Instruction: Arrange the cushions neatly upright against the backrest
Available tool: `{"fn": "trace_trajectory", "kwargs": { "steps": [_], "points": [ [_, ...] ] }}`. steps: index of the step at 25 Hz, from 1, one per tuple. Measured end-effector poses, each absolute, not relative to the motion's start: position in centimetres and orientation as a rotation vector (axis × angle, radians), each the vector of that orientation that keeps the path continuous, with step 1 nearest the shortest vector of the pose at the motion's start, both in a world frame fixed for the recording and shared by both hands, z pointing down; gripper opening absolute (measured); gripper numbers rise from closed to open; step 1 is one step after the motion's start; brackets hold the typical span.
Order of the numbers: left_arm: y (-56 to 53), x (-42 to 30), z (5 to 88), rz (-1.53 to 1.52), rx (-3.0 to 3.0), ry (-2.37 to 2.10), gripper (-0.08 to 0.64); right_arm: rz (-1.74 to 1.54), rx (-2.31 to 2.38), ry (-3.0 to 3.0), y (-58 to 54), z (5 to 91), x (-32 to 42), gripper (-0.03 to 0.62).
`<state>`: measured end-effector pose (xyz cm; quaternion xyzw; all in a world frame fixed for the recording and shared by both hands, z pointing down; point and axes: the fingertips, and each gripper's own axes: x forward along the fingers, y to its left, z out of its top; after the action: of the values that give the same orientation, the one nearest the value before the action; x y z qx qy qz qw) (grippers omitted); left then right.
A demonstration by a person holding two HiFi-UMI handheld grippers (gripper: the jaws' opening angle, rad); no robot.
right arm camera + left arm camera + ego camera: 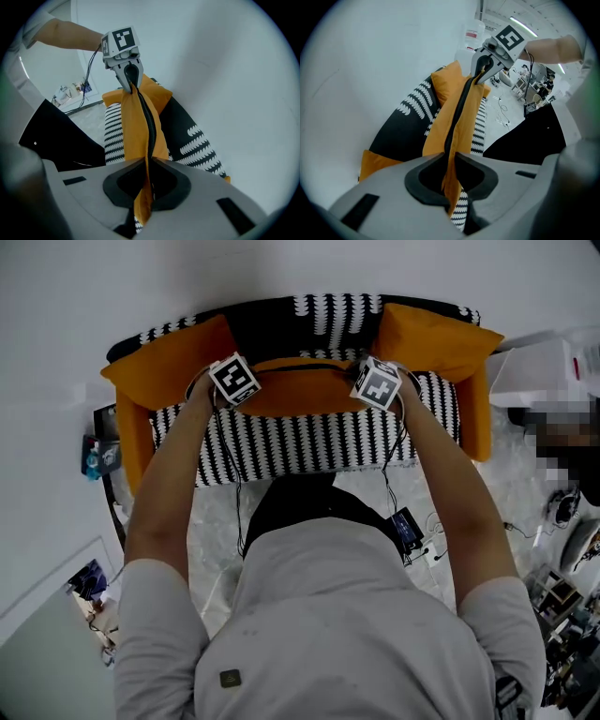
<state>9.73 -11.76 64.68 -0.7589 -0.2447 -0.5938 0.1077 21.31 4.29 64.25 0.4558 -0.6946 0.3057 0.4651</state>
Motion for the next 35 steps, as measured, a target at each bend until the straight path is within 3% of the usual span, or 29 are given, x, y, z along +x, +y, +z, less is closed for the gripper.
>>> {"fn": "trace_trajectory", "kwargs": {
  "steps": [35],
  "points": [
    [-17.0,22.4,71.4,-1.876,-2.195,-0.736,0.060,0.799,1.002,-1.697,-1.7,71.9,35.2,0.035]
  ]
}}
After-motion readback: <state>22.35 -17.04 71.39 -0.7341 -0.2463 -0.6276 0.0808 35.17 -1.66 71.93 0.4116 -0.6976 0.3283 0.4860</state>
